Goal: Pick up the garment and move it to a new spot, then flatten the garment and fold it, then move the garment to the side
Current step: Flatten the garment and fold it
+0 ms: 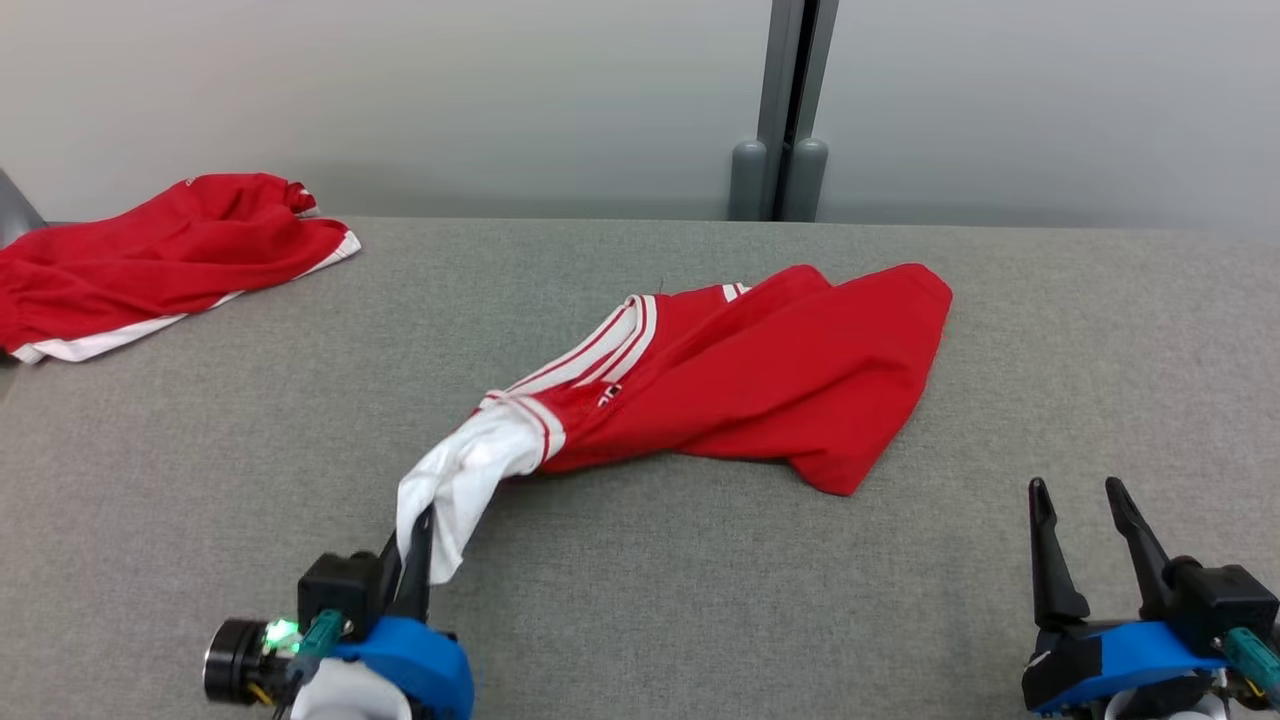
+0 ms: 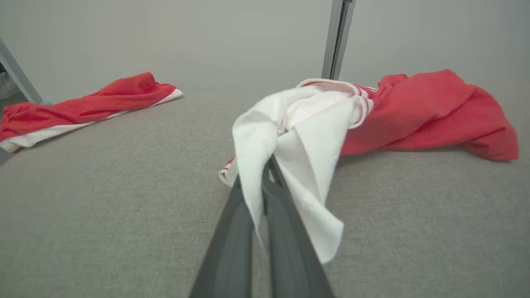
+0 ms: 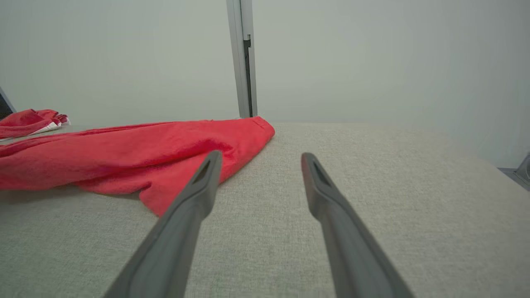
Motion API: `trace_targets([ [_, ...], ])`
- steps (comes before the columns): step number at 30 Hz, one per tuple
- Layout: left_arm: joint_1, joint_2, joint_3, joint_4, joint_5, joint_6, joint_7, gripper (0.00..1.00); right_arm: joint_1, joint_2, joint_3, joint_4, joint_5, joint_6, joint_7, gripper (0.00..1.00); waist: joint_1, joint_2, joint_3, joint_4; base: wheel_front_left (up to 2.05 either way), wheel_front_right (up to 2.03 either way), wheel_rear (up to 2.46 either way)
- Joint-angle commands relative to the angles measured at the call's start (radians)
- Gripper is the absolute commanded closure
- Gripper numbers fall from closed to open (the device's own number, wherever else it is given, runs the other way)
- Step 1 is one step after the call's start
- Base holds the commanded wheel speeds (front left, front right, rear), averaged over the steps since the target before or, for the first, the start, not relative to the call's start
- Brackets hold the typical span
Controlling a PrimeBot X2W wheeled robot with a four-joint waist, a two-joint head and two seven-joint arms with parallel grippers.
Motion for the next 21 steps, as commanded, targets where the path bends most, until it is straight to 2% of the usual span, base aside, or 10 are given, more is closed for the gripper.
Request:
trace_targets([
  [1, 0.030, 0.008, 0.009, -0.010, -0.013, 0.012, 0.004, 1.00, 0.015, -0.004, -0.009, 0.002, -0.010, 0.000, -0.003, 0.00, 0.0002, 0.0000, -0.001, 0.002, 0.00, 0.00, 0.00],
  [8, 0.101, -0.006, 0.021, 0.043, -0.056, 0.021, 0.010, 1.00, 0.026, -0.004, -0.017, 0.009, -0.015, 0.000, -0.003, 0.00, 0.0002, 0.0000, -0.007, 0.002, 0.00, 0.00, 0.00],
  [18, 0.079, -0.047, 0.029, 0.169, -0.098, -0.008, -0.014, 1.00, 0.011, -0.005, -0.002, 0.018, -0.004, 0.000, -0.003, 0.00, 0.0002, 0.0000, -0.014, -0.013, 0.00, 0.00, 0.00],
  [19, 0.075, -0.051, 0.029, 0.175, -0.100, -0.011, -0.021, 0.58, 0.011, -0.004, -0.001, 0.018, -0.002, 0.000, -0.003, 0.00, 0.0002, 0.0000, -0.014, -0.013, 0.00, 0.00, 0.00],
  [21, 0.064, -0.057, 0.032, 0.180, -0.104, -0.015, -0.029, 0.00, 0.013, -0.005, -0.002, 0.018, -0.001, 0.000, -0.003, 0.00, 0.0002, 0.0000, -0.016, -0.012, 0.00, 0.00, 0.00],
])
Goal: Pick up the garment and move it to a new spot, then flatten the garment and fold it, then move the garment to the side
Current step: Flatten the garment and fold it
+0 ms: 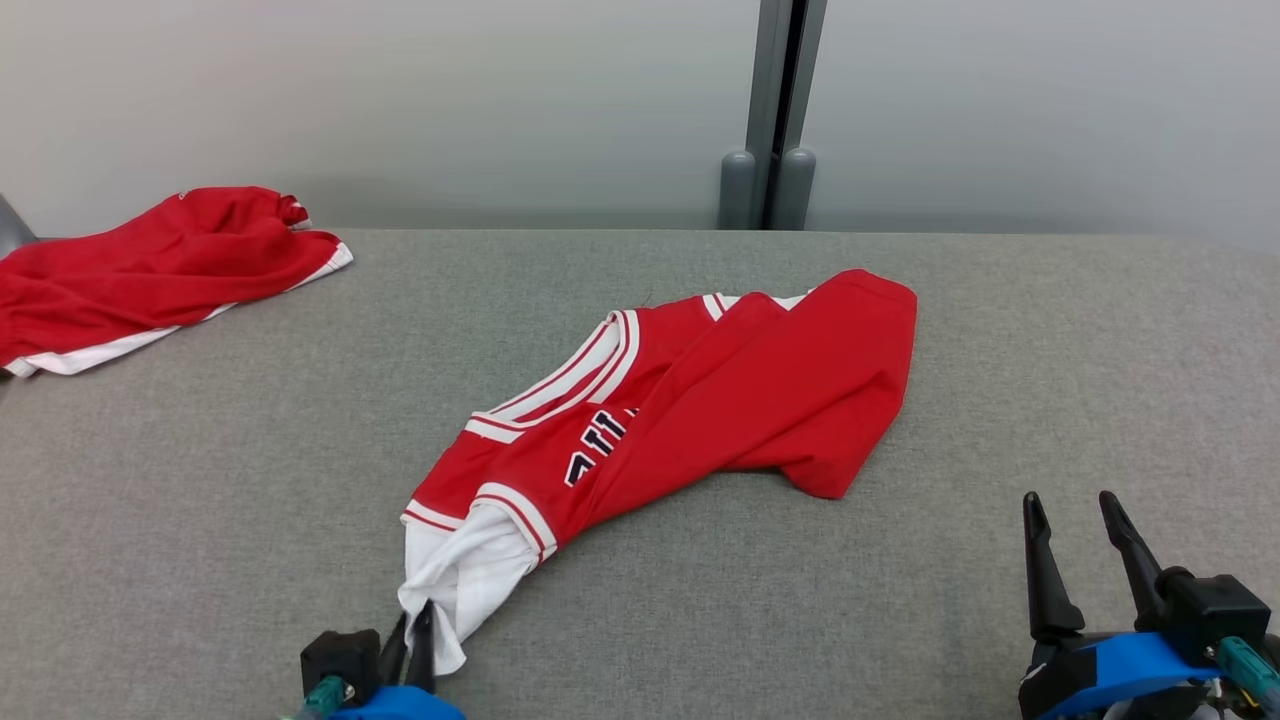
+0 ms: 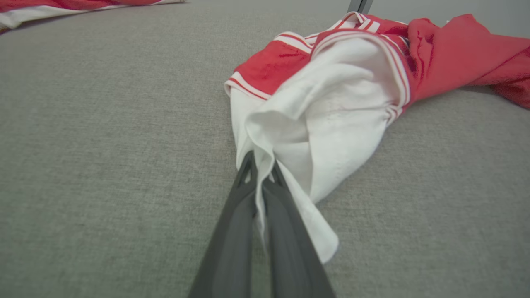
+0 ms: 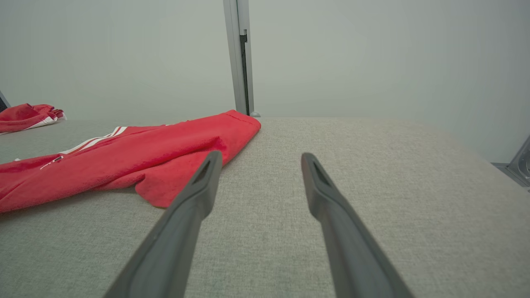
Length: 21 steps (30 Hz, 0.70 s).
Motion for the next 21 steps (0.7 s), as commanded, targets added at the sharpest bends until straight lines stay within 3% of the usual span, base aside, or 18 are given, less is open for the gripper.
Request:
trace_targets([
  [1, -0.026, -0.003, 0.005, -0.005, -0.005, -0.006, -0.011, 0.00, -0.004, -0.005, 0.000, 0.001, 0.007, 0.000, -0.003, 0.00, 0.0000, 0.0001, -0.002, 0.002, 0.00, 0.00, 0.00],
  [14, -0.049, 0.002, 0.033, -0.217, 0.031, -0.028, -0.024, 0.00, 0.009, -0.005, 0.000, 0.005, 0.004, 0.000, -0.003, 0.00, 0.0000, 0.0001, -0.029, 0.025, 0.00, 0.00, 0.00],
  [21, -0.033, 0.007, 0.029, -0.333, 0.041, -0.016, -0.025, 0.00, 0.007, -0.005, 0.009, 0.005, -0.005, 0.000, -0.003, 0.00, 0.0000, 0.0001, -0.042, 0.031, 0.00, 0.00, 0.00],
])
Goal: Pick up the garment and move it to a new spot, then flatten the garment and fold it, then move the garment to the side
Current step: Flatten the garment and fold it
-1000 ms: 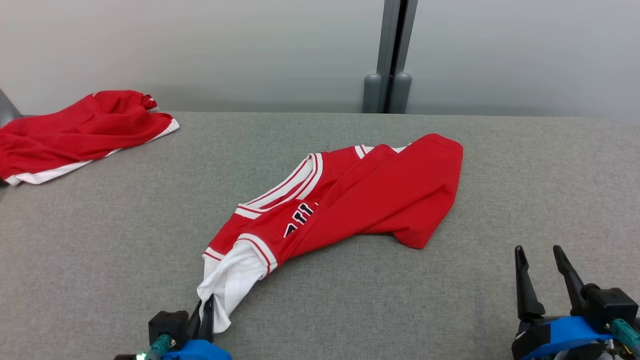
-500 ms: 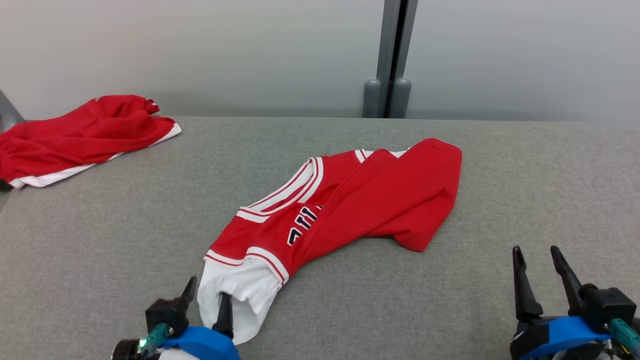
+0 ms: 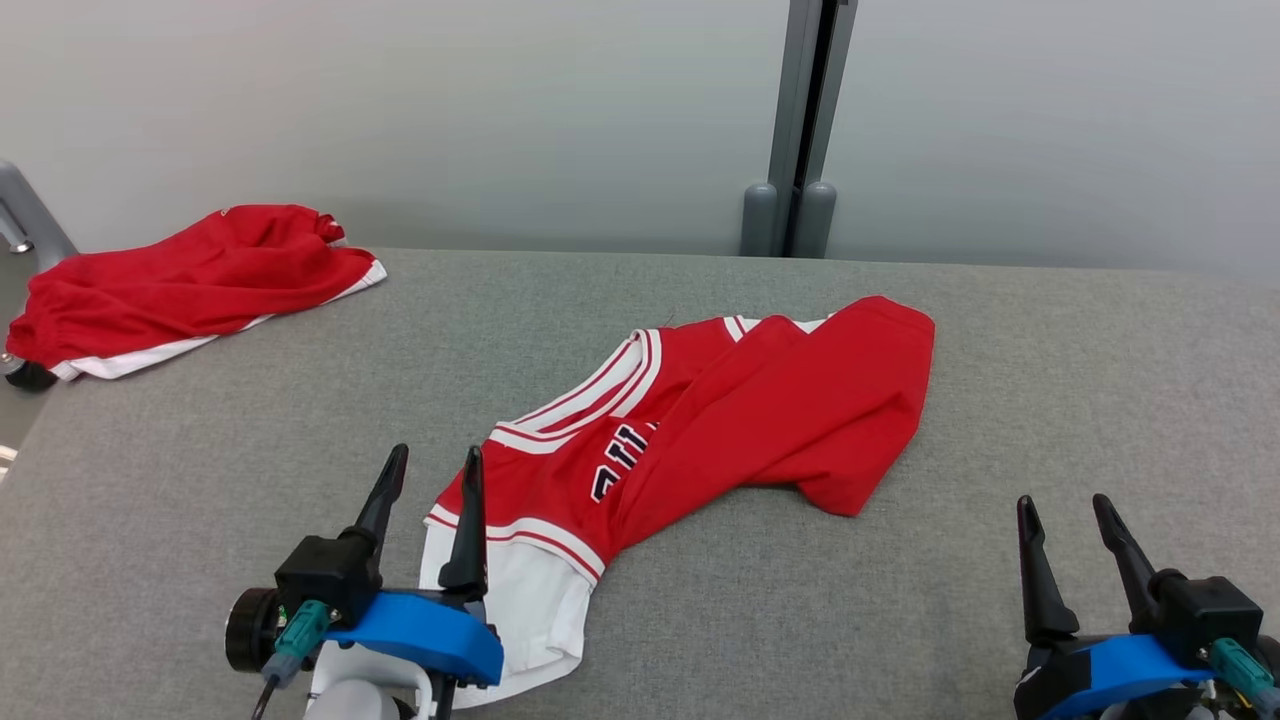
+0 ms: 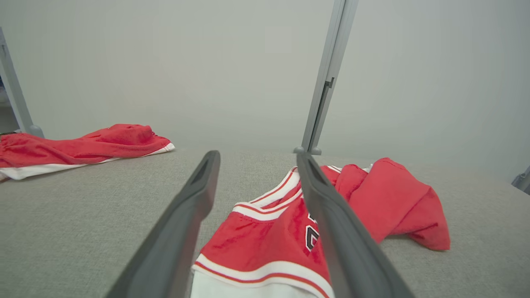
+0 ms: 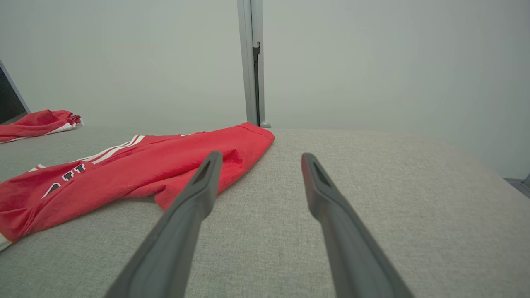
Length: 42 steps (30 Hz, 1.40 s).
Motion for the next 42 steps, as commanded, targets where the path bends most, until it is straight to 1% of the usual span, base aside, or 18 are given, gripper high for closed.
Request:
trace_targets([
  [1, 0.006, 0.005, 0.005, -0.012, 0.000, 0.004, -0.001, 0.00, 0.005, -0.005, 0.001, -0.002, -0.003, 0.000, -0.003, 0.00, 0.0000, 0.0000, 0.000, 0.000, 0.00, 0.00, 0.00],
  [7, 0.027, 0.015, 0.015, -0.064, -0.009, 0.028, 0.011, 0.00, -0.012, -0.005, 0.008, 0.000, -0.022, 0.000, -0.003, 0.00, 0.0000, 0.0000, 0.004, 0.010, 0.00, 0.00, 0.00],
  [12, 0.026, -0.002, 0.021, -0.080, -0.019, 0.043, 0.008, 0.00, -0.079, -0.005, 0.010, 0.009, -0.089, 0.000, -0.003, 0.00, 0.0000, 0.0000, 0.039, 0.045, 0.00, 0.00, 0.00],
  [14, 0.016, -0.013, 0.021, -0.086, -0.019, 0.046, 0.006, 0.00, -0.128, -0.005, 0.010, 0.019, -0.135, 0.000, 0.003, 0.00, 0.0000, 0.0000, 0.062, 0.066, 0.00, 0.00, 0.00],
  [16, 0.006, -0.020, 0.023, -0.090, -0.022, 0.048, 0.003, 0.00, -0.194, -0.029, 0.021, 0.030, -0.180, 0.000, 0.019, 0.00, 0.0000, 0.0000, 0.090, 0.084, 0.00, 0.00, 0.00],
  [20, -0.016, -0.036, 0.020, -0.094, -0.016, 0.045, 0.000, 0.00, -0.341, -0.082, 0.061, 0.069, -0.207, 0.000, 0.093, 0.00, 0.0000, 0.0000, 0.157, 0.126, 0.00, 0.00, 0.00],
  [24, -0.040, -0.053, 0.018, -0.091, -0.011, 0.038, -0.003, 0.00, -0.492, -0.146, 0.108, 0.135, -0.176, 0.000, 0.184, 0.00, 0.0000, 0.0000, 0.218, 0.167, 0.00, 0.00, 0.00],
  [26, -0.055, -0.060, 0.014, -0.086, -0.006, 0.034, -0.003, 0.00, -0.562, -0.168, 0.136, 0.181, -0.148, 0.000, 0.233, 0.00, 0.0000, 0.0000, 0.247, 0.187, 0.00, 0.00, 0.00],
  [32, -0.092, -0.085, 0.012, -0.092, 0.002, 0.014, -0.004, 0.00, -0.710, -0.234, 0.232, 0.331, -0.048, 0.000, 0.372, 0.00, 0.0000, 0.0000, 0.312, 0.246, 0.00, 0.00, 0.00],
  [37, -0.105, -0.097, 0.011, -0.096, 0.003, 0.002, -0.005, 0.00, -0.778, -0.277, 0.295, 0.438, 0.000, 0.000, 0.431, 0.00, 0.0000, 0.0000, 0.347, 0.279, 0.00, 0.00, 0.00],
  [42, -0.112, -0.102, 0.015, -0.101, 0.009, -0.003, -0.005, 0.00, -0.832, -0.302, 0.329, 0.518, 0.019, 0.000, 0.463, 0.00, 0.0000, 0.0000, 0.373, 0.296, 0.00, 0.00, 0.00],
])
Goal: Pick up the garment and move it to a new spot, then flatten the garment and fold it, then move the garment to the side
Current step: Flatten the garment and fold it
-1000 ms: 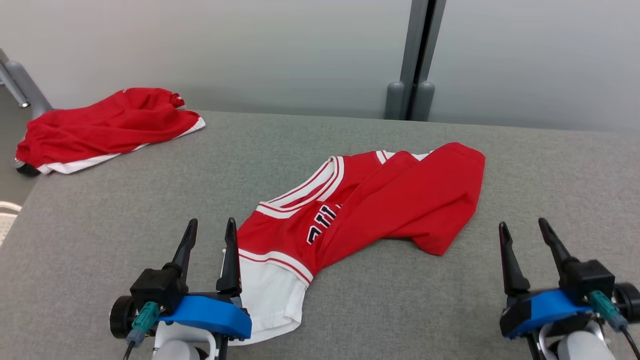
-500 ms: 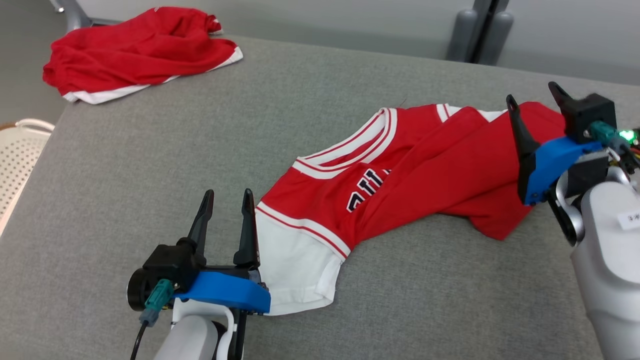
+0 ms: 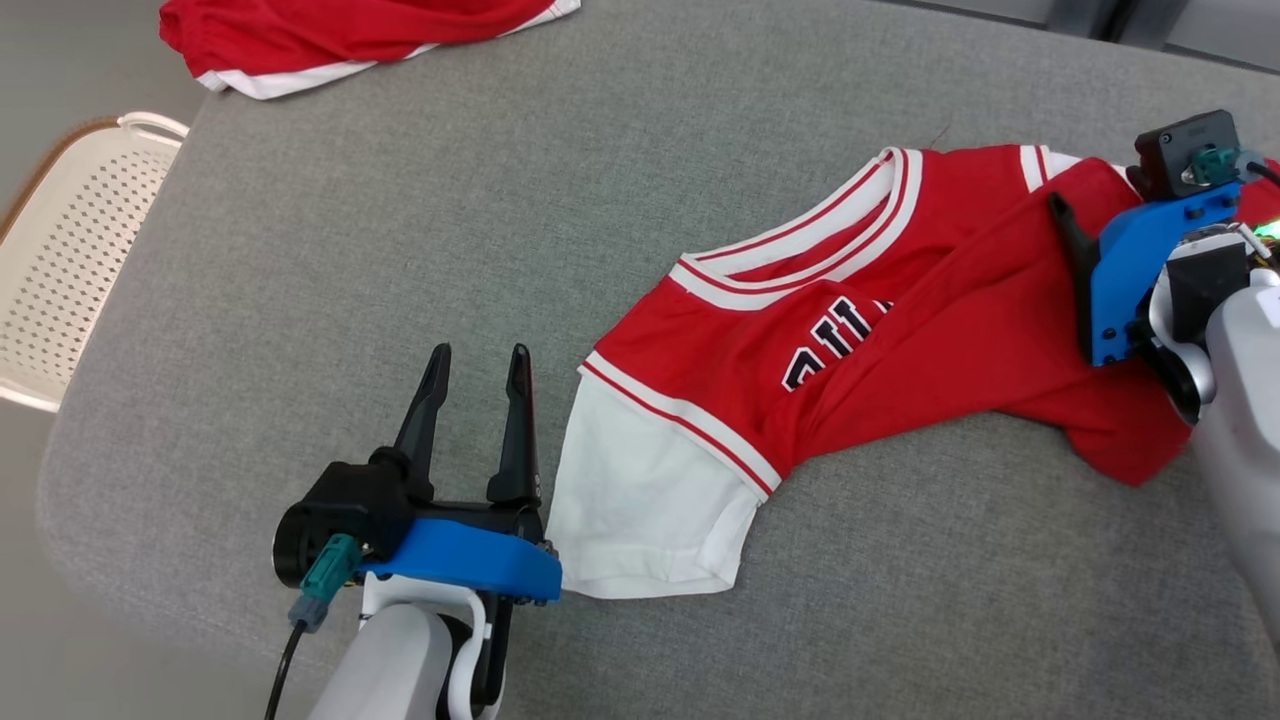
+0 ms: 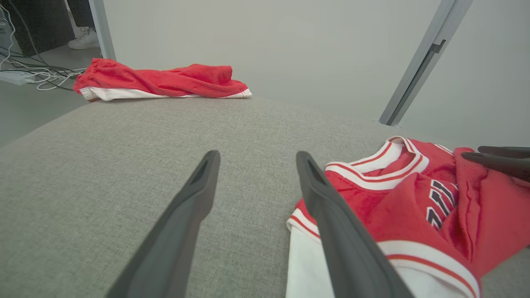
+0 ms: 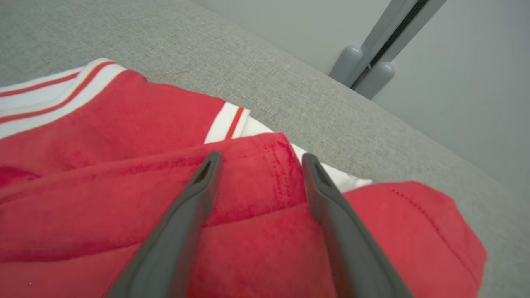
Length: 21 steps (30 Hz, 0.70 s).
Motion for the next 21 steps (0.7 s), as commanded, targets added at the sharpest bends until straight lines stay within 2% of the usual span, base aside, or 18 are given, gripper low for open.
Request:
trace_targets([
  [1, -0.024, -0.004, 0.001, -0.007, 0.008, -0.004, -0.004, 0.00, -0.030, -0.015, 0.004, 0.015, -0.001, 0.000, 0.003, 0.00, -0.0002, -0.0003, 0.013, 0.010, 0.00, 0.00, 0.00],
  [5, -0.025, -0.005, -0.004, -0.012, 0.007, -0.004, -0.005, 0.00, -0.071, -0.025, 0.017, 0.069, -0.004, 0.000, 0.017, 0.00, -0.0002, -0.0003, 0.025, 0.014, 0.00, 0.00, 0.00],
  [12, -0.032, -0.005, -0.021, -0.018, -0.010, 0.009, -0.005, 0.00, -0.107, -0.014, 0.101, 0.123, 0.033, 0.000, 0.043, 0.00, -0.0002, -0.0003, 0.028, 0.008, 0.00, 0.00, 0.00],
  [14, -0.032, -0.005, -0.022, -0.019, -0.008, 0.009, -0.005, 0.00, -0.110, -0.012, 0.124, 0.129, 0.043, 0.000, 0.037, 0.21, -0.0002, -0.0003, 0.027, 0.004, 0.00, 0.00, 0.00],
  [15, -0.032, -0.005, -0.022, -0.019, -0.006, 0.010, -0.005, 0.00, -0.112, -0.011, 0.134, 0.134, 0.049, 0.000, 0.039, 0.47, -0.0002, -0.0003, 0.027, 0.001, 0.00, 0.00, 0.00],
  [17, -0.034, -0.005, -0.024, -0.019, -0.004, 0.011, -0.005, 0.00, -0.113, -0.007, 0.149, 0.146, 0.067, 0.000, 0.048, 0.59, -0.0002, -0.0003, 0.027, -0.001, 0.00, 0.00, 0.00],
  [21, -0.040, -0.005, -0.028, -0.020, -0.001, 0.011, -0.005, 0.00, -0.117, -0.016, 0.176, 0.164, 0.090, 0.000, 0.043, 0.70, -0.0002, -0.0003, 0.030, -0.001, 0.00, 0.00, 0.00],
])
